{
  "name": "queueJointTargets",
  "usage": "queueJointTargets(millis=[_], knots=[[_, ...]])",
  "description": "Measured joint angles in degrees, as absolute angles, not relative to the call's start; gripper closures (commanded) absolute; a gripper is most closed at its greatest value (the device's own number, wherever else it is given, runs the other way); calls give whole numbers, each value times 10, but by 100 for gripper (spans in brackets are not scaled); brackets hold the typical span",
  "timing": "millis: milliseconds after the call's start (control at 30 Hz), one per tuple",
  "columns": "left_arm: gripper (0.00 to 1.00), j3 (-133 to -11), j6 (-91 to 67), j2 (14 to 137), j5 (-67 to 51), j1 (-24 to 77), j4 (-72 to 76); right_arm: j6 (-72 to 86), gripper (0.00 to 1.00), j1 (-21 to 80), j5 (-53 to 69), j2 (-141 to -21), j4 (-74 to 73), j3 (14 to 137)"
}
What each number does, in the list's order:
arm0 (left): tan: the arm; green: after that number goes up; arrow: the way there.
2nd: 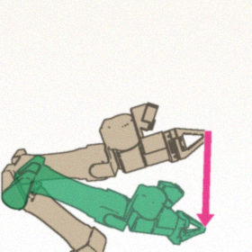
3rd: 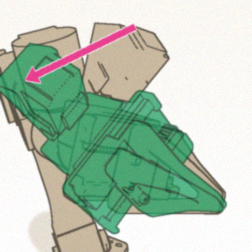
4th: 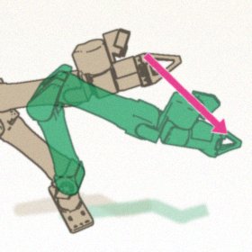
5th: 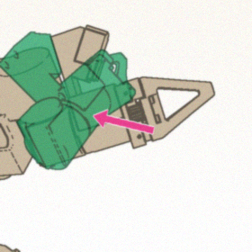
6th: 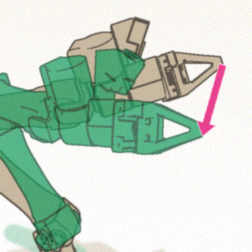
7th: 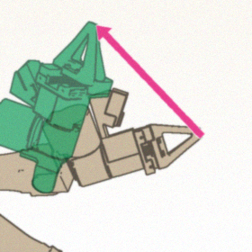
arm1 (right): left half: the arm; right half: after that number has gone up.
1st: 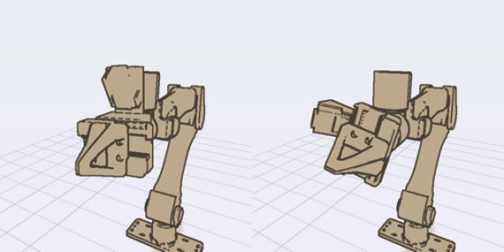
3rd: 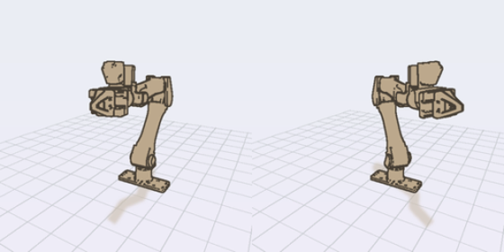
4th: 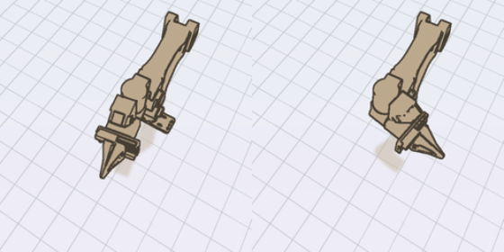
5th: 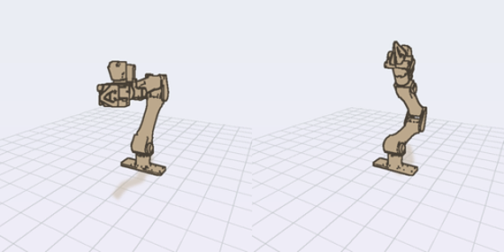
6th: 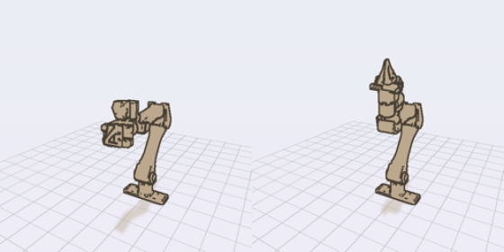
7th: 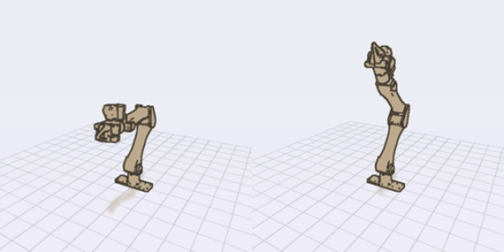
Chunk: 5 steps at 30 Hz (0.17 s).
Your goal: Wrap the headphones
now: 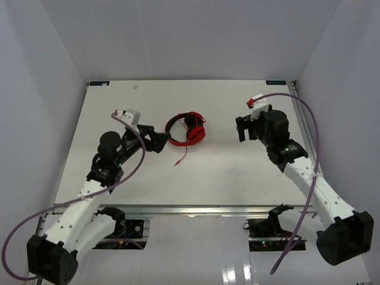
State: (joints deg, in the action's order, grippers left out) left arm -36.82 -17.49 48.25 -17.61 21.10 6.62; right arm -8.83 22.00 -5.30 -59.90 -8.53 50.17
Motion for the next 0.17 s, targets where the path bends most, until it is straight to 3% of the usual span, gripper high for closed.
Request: queueJointTargets(millis=[167], knots=[[2,-292,-192,378,-202,211,68,-73,10,210,-103,-551,-61,490]])
